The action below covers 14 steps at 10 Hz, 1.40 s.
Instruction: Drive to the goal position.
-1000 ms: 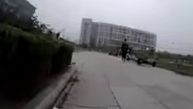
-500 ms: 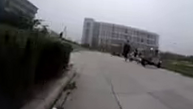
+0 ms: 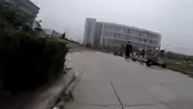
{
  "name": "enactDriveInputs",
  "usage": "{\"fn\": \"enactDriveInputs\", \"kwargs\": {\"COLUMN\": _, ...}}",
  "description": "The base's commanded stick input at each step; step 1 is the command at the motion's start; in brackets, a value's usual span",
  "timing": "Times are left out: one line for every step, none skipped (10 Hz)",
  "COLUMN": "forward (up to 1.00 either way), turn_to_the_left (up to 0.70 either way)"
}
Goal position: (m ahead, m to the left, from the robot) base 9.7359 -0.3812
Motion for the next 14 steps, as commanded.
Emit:
{"fn": "enactDriveInputs", "kwargs": {"forward": 0.70, "turn_to_the_left": 0.00}}
{"fn": "enactDriveInputs", "kwargs": {"forward": 0.70, "turn_to_the_left": 0.00}}
{"fn": "enactDriveInputs", "kwargs": {"forward": 0.70, "turn_to_the_left": -0.03}}
{"fn": "enactDriveInputs", "kwargs": {"forward": 0.70, "turn_to_the_left": -0.11}}
{"fn": "enactDriveInputs", "kwargs": {"forward": 0.70, "turn_to_the_left": -0.35}}
{"fn": "enactDriveInputs", "kwargs": {"forward": 0.70, "turn_to_the_left": -0.12}}
{"fn": "enactDriveInputs", "kwargs": {"forward": 0.70, "turn_to_the_left": -0.01}}
{"fn": "enactDriveInputs", "kwargs": {"forward": 0.70, "turn_to_the_left": 0.00}}
{"fn": "enactDriveInputs", "kwargs": {"forward": 0.70, "turn_to_the_left": 0.00}}
{"fn": "enactDriveInputs", "kwargs": {"forward": 0.70, "turn_to_the_left": 0.00}}
{"fn": "enactDriveInputs", "kwargs": {"forward": 0.70, "turn_to_the_left": 0.00}}
{"fn": "enactDriveInputs", "kwargs": {"forward": 0.70, "turn_to_the_left": 0.00}}
{"fn": "enactDriveInputs", "kwargs": {"forward": 0.70, "turn_to_the_left": 0.00}}
{"fn": "enactDriveInputs", "kwargs": {"forward": 0.70, "turn_to_the_left": 0.00}}
